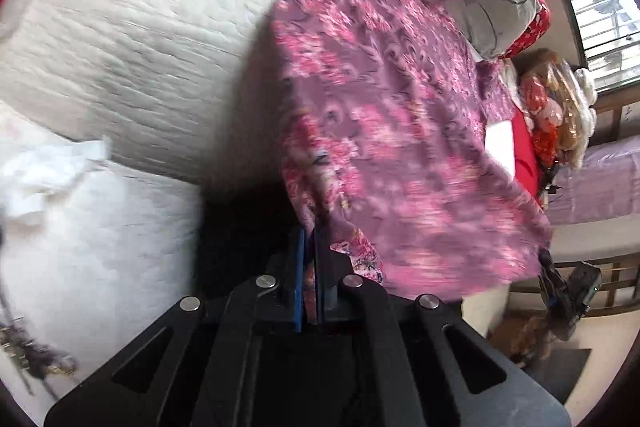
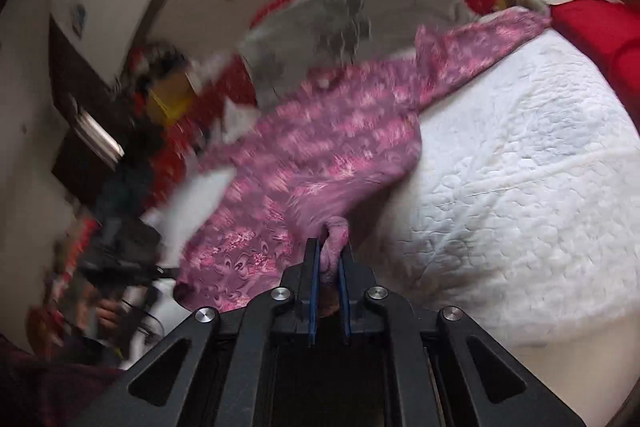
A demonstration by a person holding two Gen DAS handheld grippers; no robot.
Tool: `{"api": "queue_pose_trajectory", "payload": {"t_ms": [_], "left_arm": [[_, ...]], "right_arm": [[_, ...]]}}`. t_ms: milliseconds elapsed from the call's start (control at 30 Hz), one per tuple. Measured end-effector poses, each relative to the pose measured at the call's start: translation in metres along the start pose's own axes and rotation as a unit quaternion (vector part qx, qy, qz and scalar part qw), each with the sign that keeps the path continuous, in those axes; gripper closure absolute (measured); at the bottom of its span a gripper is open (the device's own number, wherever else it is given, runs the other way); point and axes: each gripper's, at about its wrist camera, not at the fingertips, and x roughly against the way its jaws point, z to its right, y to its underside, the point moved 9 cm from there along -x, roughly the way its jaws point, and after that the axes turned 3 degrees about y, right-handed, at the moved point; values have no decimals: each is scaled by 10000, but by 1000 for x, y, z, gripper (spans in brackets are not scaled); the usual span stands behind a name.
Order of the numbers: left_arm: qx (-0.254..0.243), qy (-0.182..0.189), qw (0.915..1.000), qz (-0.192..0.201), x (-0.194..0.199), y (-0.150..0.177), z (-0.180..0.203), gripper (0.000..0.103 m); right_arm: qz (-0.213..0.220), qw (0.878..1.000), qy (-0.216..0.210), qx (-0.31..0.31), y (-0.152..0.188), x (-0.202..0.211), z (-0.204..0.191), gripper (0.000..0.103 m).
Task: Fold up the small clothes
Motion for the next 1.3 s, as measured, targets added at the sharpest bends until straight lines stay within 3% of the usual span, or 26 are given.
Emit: {"api": "queue_pose_trajectory", "payload": {"t_ms": [100, 200, 233, 300, 333, 400, 467, 533, 600, 667, 700, 800, 833, 867, 900, 967, 1067, 1100, 1133, 1167, 1200, 1267, 1300], "left_arm": [[212, -310, 9991, -207, -8, 9, -22, 101], [464, -760, 9948, -503, -20, 21, -54, 100], [499, -800, 9943, -489, -18, 22, -58, 100], [484, -730, 9959, -236, -4, 8, -59, 100], [427, -711, 9965, -119, 1, -1, -55, 100], [165, -650, 9977, 138, 7, -30, -34, 96], [-132, -617, 9975, 329, 3, -61, -9, 76], [-334, -650, 9964, 431, -8, -86, 6, 63], [-447, -678, 9957, 442, -28, -110, 20, 63], [-387, -633, 9967, 321, -59, -128, 35, 63], [-386, -614, 9970, 286, -70, -135, 39, 63], [-462, -834, 9951, 265, -93, -149, 48, 63], [-477, -858, 9948, 289, -94, -152, 50, 63], [-489, -853, 9946, 343, -95, -156, 51, 63], [-494, -826, 9945, 411, -94, -159, 52, 63], [-494, -863, 9937, 514, -94, -166, 50, 63], [-426, -1031, 9928, 433, -104, -169, 38, 63], [-430, -1044, 9926, 457, -104, -169, 38, 63], [-461, -1058, 9922, 468, -103, -170, 39, 61], [-515, -1053, 9921, 454, -101, -169, 42, 56], [-583, -1017, 9921, 453, -99, -168, 45, 54], [-682, -1010, 9917, 406, -100, -167, 47, 51], [-692, -1022, 9916, 389, -101, -166, 47, 51]], "right_arm": [[-198, 9986, 141, -477, 21, 1, 22, 96], [-906, 9893, 629, -959, 63, -29, 62, 95], [-1235, 9825, 804, -1141, 80, -39, 75, 94], [-1398, 9757, 1139, -1249, 85, -46, 86, 88], [-1290, 9750, 1396, -1153, 74, -45, 90, 88], [-940, 9801, 1458, -966, 45, -45, 85, 86], [-514, 9878, 1280, -718, 2, -55, 68, 77], [-275, 9917, 1200, -379, -32, -75, 56, 71], [-208, 9907, 1345, 87, -59, -112, 46, 72], [-273, 9820, 1831, 381, -75, -148, 48, 73], [-302, 9750, 2154, 457, -84, -166, 57, 72], [-528, 9658, 2517, 325, -95, -205, 84, 71], [-637, 9646, 2533, 373, -92, -214, 90, 75], [-551, 9685, 2357, 584, -97, -219, 83, 95], [-540, 9711, 2206, 731, -99, -220, 78, 100], [-317, 9735, 2125, 778, -115, -213, 77, 100], [42, 9756, 2192, 71, -136, -197, 114, 100], [-168, 9762, 2160, -79, -131, -203, 125, 99], [-656, 9750, 2121, -99, -119, -217, 133, 99], [-726, 9744, 2127, 22, -116, -217, 132, 99], [-666, 9771, 2017, 129, -120, -215, 128, 93], [-321, 9855, 1661, -130, -143, -195, 135, 91], [-43, 9856, 1642, -400, -159, -181, 149, 80]]}}
